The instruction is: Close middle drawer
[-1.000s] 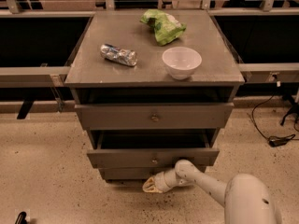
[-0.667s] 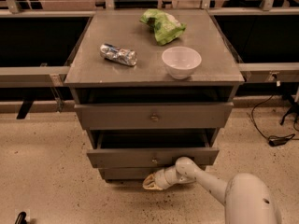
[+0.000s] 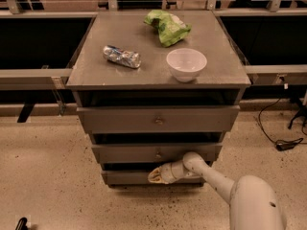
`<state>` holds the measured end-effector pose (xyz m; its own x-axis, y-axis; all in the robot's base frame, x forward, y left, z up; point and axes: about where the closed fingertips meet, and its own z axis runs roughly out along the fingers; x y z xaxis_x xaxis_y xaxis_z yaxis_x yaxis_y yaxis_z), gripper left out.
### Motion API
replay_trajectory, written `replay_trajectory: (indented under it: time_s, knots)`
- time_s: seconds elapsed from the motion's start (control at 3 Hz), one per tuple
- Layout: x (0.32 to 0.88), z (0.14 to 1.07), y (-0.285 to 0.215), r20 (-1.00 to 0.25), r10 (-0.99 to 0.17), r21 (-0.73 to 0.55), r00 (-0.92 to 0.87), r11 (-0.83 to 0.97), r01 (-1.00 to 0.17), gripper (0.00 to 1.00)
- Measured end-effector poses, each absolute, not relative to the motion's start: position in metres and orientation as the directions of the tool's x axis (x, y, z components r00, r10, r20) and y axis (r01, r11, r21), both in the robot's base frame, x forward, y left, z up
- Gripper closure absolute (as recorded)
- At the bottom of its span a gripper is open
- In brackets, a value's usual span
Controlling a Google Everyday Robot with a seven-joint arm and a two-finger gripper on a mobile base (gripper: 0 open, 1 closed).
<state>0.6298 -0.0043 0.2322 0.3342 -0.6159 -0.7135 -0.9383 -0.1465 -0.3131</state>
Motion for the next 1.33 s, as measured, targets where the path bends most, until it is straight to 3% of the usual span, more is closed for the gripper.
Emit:
replay_trajectory:
  time_s: [0.67,1.33]
  knots:
    - [0.636,0.24,-0.007,-0.718,-0.605,-0.325,0.343,-0.145,-0.935,1.0]
    - [0.579,0.267,-0.008,-0.713,-0.573,-0.345,0.404,-0.214,-0.914,1.0]
